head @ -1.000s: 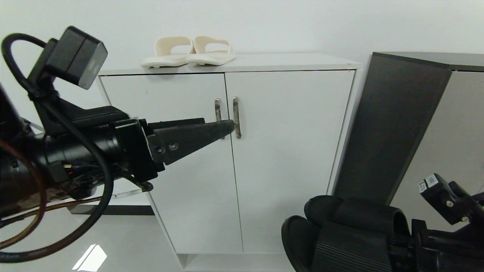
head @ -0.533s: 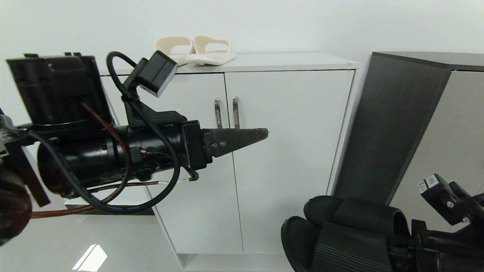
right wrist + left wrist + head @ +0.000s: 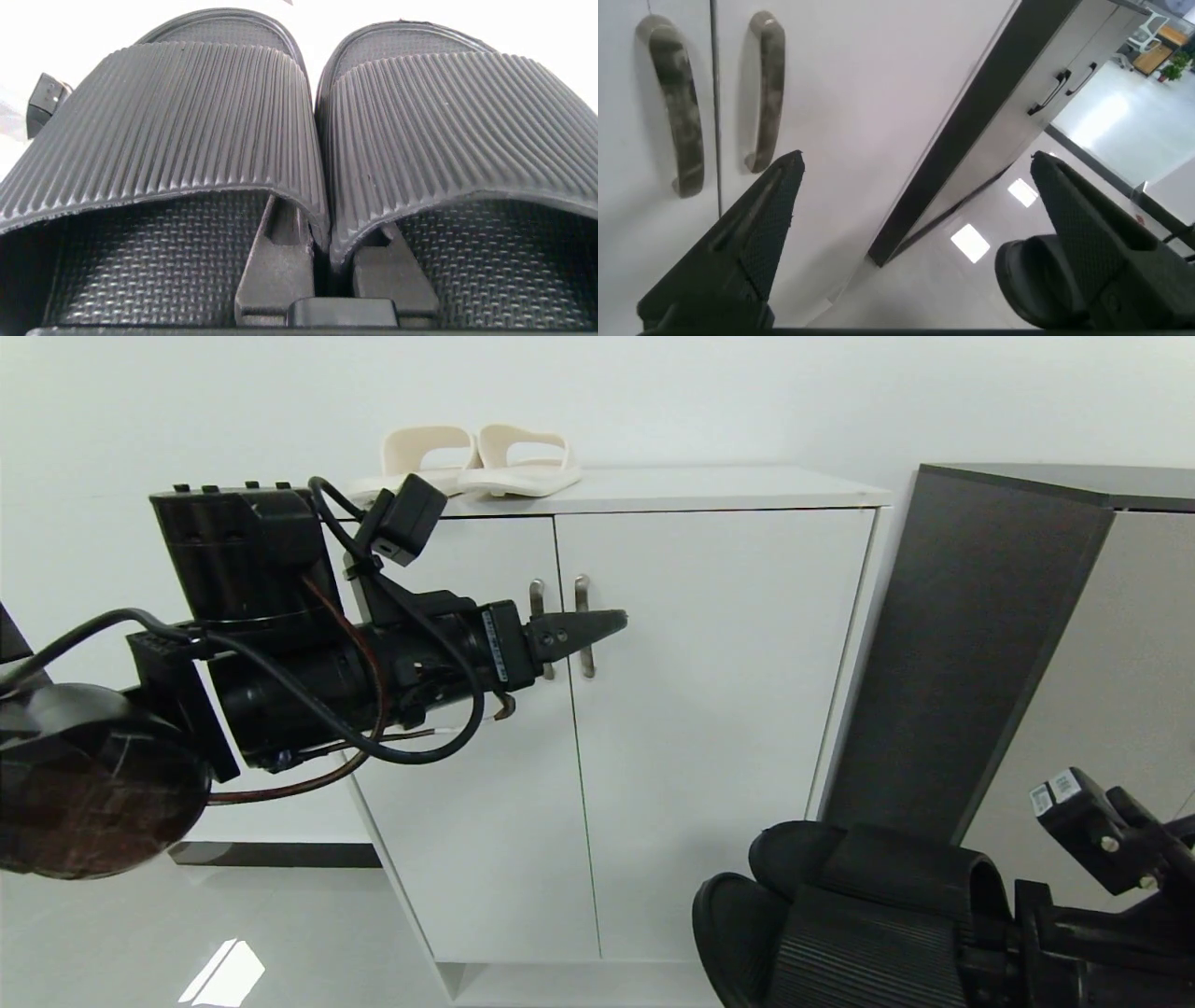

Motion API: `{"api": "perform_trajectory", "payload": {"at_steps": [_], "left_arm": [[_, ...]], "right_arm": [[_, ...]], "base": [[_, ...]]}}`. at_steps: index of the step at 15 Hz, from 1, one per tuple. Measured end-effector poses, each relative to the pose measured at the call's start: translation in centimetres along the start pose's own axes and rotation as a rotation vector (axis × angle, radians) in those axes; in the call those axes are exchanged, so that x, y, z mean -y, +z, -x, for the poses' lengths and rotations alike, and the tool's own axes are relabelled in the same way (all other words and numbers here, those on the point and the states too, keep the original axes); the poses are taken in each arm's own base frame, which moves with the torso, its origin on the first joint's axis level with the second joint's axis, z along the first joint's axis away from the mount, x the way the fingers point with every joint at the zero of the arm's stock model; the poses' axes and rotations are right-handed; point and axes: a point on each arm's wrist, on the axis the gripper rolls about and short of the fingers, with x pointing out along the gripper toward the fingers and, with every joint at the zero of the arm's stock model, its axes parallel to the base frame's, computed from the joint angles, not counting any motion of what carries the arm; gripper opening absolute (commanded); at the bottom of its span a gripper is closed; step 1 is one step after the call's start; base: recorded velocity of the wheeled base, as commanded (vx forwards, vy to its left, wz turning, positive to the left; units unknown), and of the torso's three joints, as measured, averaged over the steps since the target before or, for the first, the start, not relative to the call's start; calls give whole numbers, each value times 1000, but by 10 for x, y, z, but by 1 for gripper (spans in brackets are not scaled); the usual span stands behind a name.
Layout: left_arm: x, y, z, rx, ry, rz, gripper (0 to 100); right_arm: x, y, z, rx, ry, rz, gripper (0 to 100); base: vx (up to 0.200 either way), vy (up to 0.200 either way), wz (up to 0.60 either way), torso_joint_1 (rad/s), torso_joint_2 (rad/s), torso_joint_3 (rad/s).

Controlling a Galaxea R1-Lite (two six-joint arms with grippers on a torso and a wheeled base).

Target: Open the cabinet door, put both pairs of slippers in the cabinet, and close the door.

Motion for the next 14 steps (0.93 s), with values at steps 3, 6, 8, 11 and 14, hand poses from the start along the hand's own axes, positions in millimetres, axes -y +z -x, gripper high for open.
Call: {"api": "perform_trajectory", "payload": {"at_steps": [3,6,8,11,14], "left_arm": [[-5,3,-10,5,5,2,100],[-12,2,-20,-1,15,6,100],[-17,1,-26,-4,25,9,100],[-27,1,-36,-4,43,12,100],[-33,-1,-44,-10,48,17,100]], "right_arm": [[0,0,0,0,0,0,0],[0,0,0,0,-1,0,0],[0,0,0,0,0,4,0],[0,0,0,0,0,13,0],[0,0,0,-1,-1,13,0]], "base": [[0,0,0,0,0,0],[0,0,0,0,0,0],[0,0,0,0,0,0],[0,0,0,0,0,0],[0,0,0,0,0,0]]}}
